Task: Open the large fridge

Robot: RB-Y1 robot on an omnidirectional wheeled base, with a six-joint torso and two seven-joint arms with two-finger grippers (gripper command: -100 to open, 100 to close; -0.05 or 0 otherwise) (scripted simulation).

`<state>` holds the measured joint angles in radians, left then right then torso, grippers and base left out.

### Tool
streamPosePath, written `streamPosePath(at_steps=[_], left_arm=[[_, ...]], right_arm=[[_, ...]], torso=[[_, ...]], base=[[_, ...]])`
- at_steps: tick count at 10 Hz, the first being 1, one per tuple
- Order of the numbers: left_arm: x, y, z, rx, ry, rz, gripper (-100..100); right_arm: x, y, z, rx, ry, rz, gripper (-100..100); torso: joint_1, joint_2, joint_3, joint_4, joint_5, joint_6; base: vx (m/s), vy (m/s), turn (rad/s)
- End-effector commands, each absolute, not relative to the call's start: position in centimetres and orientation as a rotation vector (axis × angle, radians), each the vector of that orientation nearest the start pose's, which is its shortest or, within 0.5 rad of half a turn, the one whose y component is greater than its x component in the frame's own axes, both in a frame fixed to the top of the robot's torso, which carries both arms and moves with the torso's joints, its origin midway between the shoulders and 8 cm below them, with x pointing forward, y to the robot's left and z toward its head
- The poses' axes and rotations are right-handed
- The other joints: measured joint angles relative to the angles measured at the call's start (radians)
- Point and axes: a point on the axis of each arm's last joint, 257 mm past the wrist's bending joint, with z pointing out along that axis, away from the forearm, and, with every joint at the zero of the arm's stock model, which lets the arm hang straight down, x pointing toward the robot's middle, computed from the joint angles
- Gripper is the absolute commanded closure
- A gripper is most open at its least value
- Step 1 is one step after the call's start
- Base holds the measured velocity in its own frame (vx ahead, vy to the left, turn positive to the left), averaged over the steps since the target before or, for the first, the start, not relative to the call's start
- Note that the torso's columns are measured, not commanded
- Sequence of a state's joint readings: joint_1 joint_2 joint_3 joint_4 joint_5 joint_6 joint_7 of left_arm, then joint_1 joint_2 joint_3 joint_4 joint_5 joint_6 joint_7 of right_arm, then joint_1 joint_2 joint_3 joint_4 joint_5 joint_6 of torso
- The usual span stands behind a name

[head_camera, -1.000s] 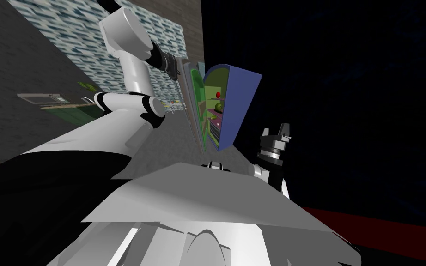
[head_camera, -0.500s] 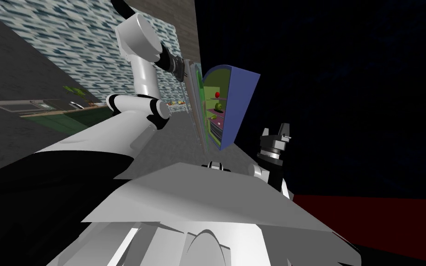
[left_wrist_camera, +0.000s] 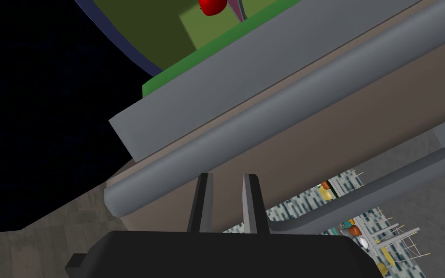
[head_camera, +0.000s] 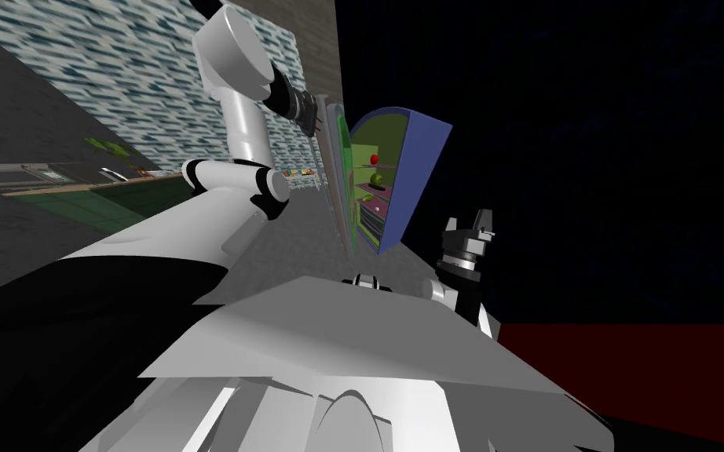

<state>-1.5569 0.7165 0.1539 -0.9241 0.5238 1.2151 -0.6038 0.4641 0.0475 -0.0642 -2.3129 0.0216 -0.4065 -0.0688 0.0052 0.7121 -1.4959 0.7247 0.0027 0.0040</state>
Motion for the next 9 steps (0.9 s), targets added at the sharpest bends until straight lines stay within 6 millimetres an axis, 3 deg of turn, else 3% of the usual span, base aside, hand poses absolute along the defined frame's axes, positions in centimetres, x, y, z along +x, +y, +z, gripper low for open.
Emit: streamPosePath(at_steps=[1, 3, 4, 7, 9], left_arm=[[66.5, 30.4, 29.0, -0.854, 1.656, -0.839, -100], [66.3, 30.4, 29.2, -0.852, 1.653, -0.839, -100], [66.2, 30.5, 29.5, -0.851, 1.649, -0.839, 100], [65.8, 29.0, 29.5, -0.814, 1.683, -0.885, 100], [65.5, 27.9, 29.7, -0.784, 1.702, -0.917, 100]], right_arm=[[35.0, -30.1, 3.3, 0.723, 0.577, 1.292, 0], [35.0, -30.1, 3.3, 0.723, 0.577, 1.292, 0], [35.0, -30.1, 3.3, 0.723, 0.577, 1.293, 0], [35.0, -30.1, 3.3, 0.723, 0.577, 1.292, 0], [35.0, -30.1, 3.3, 0.723, 0.577, 1.292, 0]], torso=[[-0.002, -0.002, -0.002, 0.0, -0.001, 0.001], [-0.009, -0.002, -0.002, -0.001, -0.003, 0.002], [-0.012, 0.0, 0.0, 0.0, -0.005, 0.003], [0.003, 0.005, 0.002, 0.008, -0.002, 0.002], [-0.005, 0.002, 0.0, 0.007, -0.006, 0.004]], base=[[0.016, 0.178, -0.005], [-0.028, 0.051, 0.039], [-0.039, 0.008, 0.059], [-0.027, 0.268, -0.029], [0.044, 0.315, -0.024]])
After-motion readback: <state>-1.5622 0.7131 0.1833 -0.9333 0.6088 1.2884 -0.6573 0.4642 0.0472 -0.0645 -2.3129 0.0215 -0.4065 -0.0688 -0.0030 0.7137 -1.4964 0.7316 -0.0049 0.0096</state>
